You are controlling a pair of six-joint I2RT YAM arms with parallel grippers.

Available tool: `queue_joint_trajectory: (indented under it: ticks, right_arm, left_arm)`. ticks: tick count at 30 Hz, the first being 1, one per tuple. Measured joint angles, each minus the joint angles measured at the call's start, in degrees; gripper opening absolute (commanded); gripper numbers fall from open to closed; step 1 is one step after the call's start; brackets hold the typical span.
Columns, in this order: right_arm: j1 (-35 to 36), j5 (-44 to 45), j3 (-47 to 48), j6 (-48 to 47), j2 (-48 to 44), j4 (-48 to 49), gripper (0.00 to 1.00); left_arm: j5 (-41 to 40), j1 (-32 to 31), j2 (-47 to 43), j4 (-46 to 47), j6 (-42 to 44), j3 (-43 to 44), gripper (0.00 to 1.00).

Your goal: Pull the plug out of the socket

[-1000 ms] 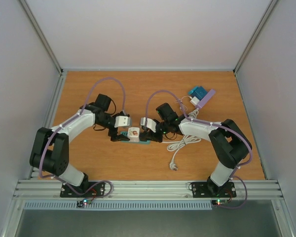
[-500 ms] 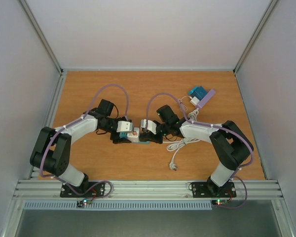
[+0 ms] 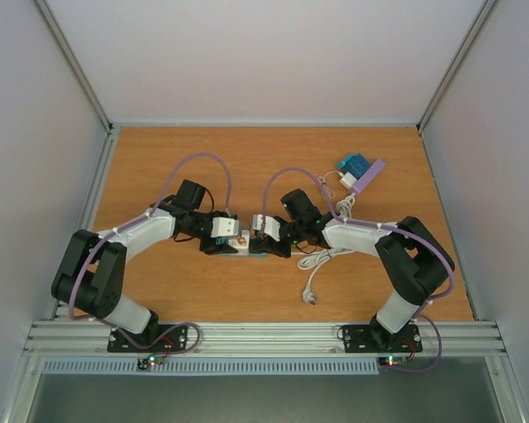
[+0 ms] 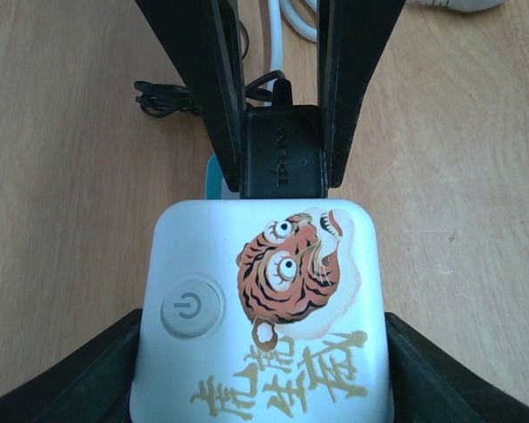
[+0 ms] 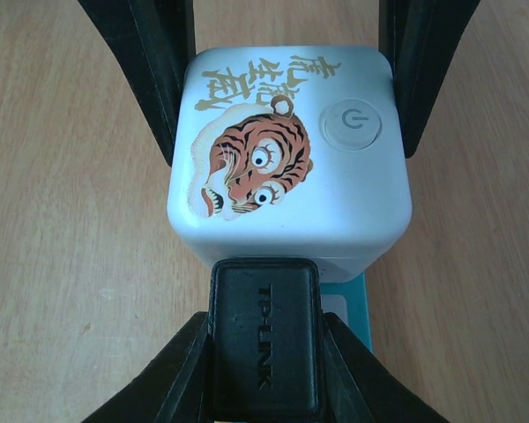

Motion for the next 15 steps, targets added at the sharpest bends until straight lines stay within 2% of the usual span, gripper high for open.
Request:
queue_joint_trajectory:
  ticks: [15]
  right_arm:
    - [0.2, 0.0, 0.0, -0.3, 0.0, -0.2, 0.13]
  left_arm:
    - [1.5, 0.0, -2.9, -1.9, -3.9, 0.6, 0.27]
